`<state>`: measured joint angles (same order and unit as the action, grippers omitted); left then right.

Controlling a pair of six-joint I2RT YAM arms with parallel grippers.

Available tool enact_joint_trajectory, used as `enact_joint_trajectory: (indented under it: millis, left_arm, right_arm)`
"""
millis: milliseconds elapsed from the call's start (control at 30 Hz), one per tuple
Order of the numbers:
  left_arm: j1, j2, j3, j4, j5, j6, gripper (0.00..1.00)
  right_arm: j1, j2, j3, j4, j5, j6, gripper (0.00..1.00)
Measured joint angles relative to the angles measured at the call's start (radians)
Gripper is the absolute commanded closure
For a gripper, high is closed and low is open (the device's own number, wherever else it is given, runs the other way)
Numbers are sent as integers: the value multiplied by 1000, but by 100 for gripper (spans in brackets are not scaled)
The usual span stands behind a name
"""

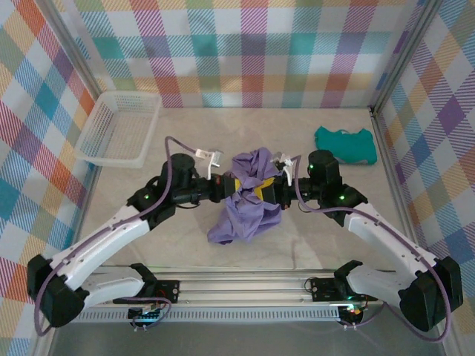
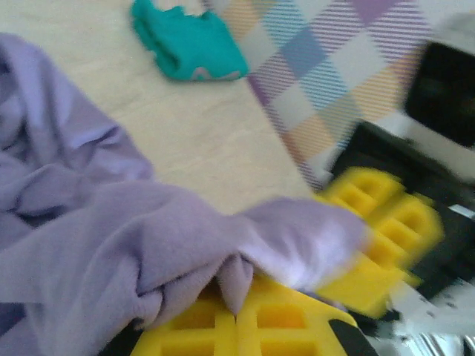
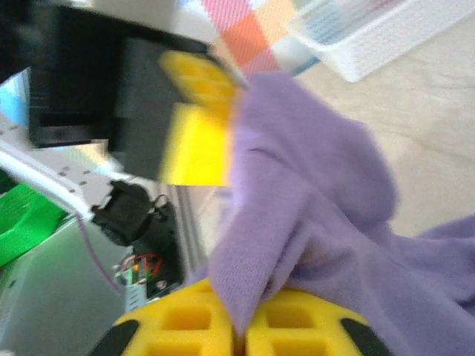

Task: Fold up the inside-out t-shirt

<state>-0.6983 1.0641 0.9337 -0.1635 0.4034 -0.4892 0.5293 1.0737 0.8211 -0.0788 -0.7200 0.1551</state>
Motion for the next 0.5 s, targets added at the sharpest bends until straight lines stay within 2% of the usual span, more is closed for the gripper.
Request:
enact_joint_trajectory:
  millis: [100,200,367,500]
  left_arm:
    - [2,-94,-56,89,99,-1,100]
    - [3,-126,-68,149,171,0,100]
    - [21,-126,-68,172,235,20,100]
    - [23,-126,-68,170,248,54,100]
  right_arm:
    - [0,13,5,-34,121,44,75]
    - [4,25,3,-60,184,48,64]
    - [18,-65,-26,-65,193,-34,52]
    - [55,-167,-33,-60,185,-138,48]
